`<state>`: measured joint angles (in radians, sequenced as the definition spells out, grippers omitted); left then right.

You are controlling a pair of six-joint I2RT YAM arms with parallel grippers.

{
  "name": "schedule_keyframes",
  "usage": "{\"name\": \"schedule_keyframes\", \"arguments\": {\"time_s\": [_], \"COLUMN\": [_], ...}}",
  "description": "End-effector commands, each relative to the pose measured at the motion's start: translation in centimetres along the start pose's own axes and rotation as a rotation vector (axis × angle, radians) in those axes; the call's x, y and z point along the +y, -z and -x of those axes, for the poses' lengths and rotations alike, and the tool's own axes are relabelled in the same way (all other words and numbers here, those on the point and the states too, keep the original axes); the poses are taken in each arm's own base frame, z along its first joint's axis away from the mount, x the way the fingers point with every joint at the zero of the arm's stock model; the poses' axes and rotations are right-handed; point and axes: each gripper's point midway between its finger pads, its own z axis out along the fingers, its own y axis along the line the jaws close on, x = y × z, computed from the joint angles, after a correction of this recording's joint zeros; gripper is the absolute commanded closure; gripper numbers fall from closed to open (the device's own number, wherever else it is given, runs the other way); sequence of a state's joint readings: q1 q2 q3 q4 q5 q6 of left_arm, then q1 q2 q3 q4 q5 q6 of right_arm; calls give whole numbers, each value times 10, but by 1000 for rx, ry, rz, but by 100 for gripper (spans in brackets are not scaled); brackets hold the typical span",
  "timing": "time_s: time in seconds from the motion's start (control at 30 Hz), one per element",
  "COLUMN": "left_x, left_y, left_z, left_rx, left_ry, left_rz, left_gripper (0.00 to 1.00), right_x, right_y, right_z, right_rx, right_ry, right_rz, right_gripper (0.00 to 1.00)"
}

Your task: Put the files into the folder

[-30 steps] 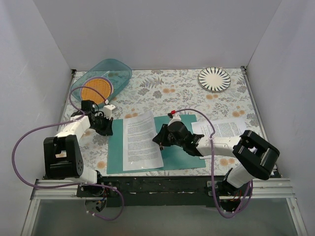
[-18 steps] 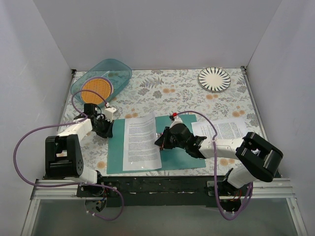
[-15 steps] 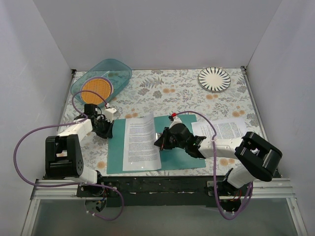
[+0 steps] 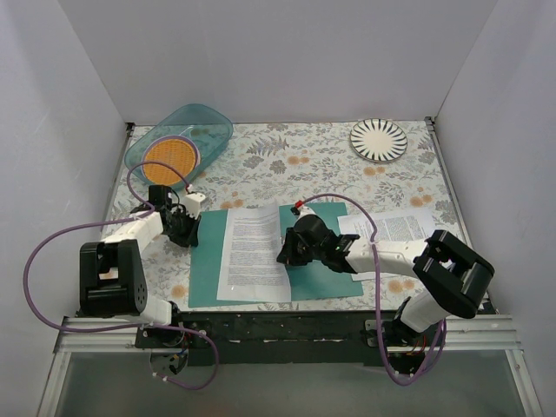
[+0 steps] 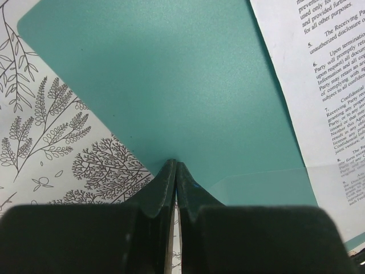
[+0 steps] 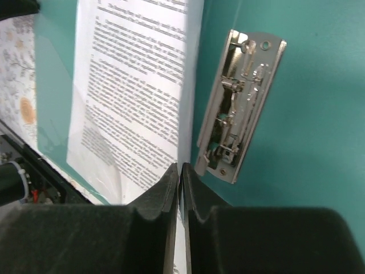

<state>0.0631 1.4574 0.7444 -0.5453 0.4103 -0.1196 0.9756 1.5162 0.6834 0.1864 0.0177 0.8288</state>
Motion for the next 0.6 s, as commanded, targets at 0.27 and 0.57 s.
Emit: {"name": "schedule_keyframes", "arguments": {"time_s": [0.27, 0.57], "left_x": [-6, -8], "left_y": [7, 8], "left_z": [0, -1], "left_rx": [-19, -16], "left_ry": [-20, -16], "left_rz": [-6, -11], "left_gripper": [100, 100], "right_x": [-9, 13], "right_y": [8, -1], "right_z": [2, 23], "right_rx": [-4, -80], "right_ry": [74, 56], "right_rz": [-50, 28], "right_gripper": [81, 95]}}
